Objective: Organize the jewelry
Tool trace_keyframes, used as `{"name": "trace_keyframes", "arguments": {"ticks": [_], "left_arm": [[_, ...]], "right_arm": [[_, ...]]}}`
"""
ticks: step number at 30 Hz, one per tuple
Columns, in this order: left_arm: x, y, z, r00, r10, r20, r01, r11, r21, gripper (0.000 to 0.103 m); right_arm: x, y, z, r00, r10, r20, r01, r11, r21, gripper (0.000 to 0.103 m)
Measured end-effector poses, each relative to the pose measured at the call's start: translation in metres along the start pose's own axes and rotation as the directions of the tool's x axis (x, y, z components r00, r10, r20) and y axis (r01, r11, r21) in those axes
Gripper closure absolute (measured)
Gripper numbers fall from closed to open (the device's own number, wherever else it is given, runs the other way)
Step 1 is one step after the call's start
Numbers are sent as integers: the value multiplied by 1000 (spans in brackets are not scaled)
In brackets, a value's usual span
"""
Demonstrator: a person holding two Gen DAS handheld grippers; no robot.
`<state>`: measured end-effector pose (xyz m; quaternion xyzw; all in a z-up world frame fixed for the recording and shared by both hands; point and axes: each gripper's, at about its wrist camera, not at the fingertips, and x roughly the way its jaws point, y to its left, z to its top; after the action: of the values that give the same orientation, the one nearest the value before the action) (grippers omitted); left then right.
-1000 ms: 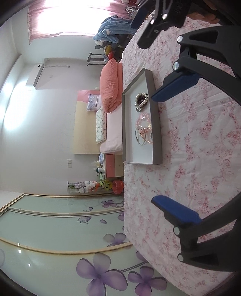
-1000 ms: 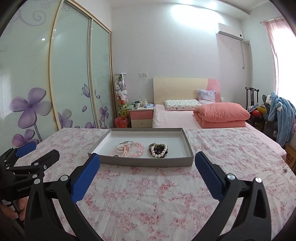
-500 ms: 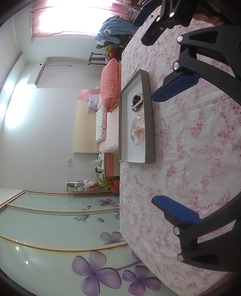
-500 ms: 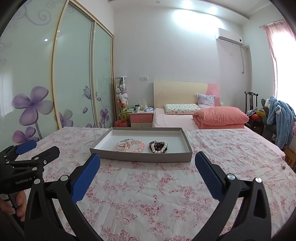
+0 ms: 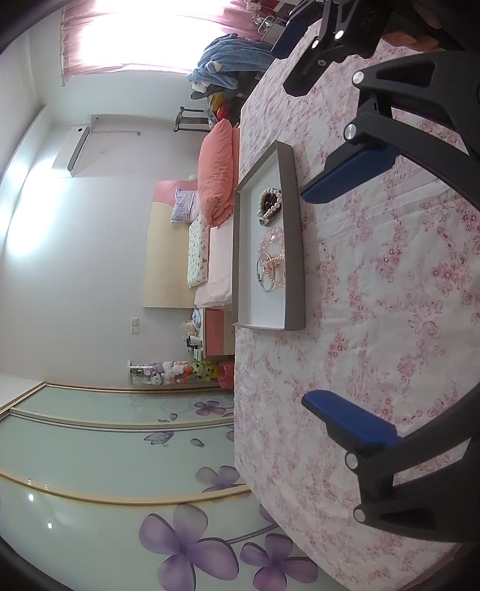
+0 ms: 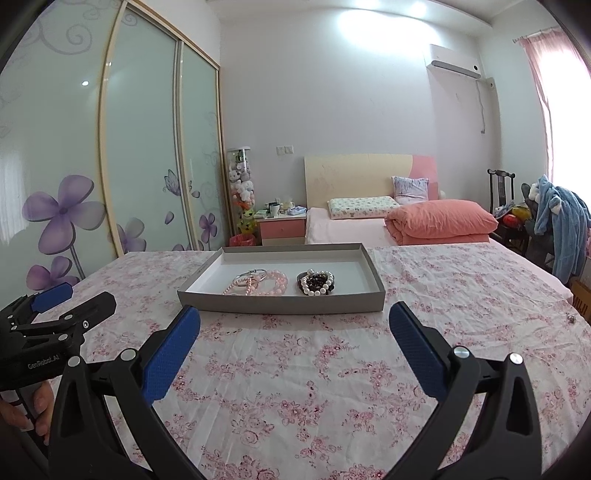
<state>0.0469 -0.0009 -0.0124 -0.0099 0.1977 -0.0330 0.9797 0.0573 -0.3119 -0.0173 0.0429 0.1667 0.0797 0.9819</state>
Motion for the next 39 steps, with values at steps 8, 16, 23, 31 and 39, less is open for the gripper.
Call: {"name": "trace_keyframes", "arguments": {"ticks": [8, 16, 23, 31, 39], "left_arm": [[-1, -1, 1, 1000, -4, 0, 4, 1000, 2, 4], [-1, -2, 0, 1000, -3, -3, 3, 1000, 1, 4], [1, -3, 0, 1000, 0, -6, 0, 1000, 3, 4], [3, -4, -2, 1000, 0, -14, 0, 1000, 3, 4], [5, -4, -3, 1000, 0, -19, 1, 1000, 3, 4]], "right_arm": [[0, 0, 1, 1000, 2, -1, -2, 1000, 0, 2], [0, 0, 1, 1000, 2, -1, -2, 1000, 1, 2], [2, 1, 0, 1000, 4, -7, -4, 1000, 4, 2], [3, 2, 0, 1000, 5, -12, -5, 1000, 6, 2], [6, 1, -1, 1000, 5, -19, -5, 1000, 10, 2]]}}
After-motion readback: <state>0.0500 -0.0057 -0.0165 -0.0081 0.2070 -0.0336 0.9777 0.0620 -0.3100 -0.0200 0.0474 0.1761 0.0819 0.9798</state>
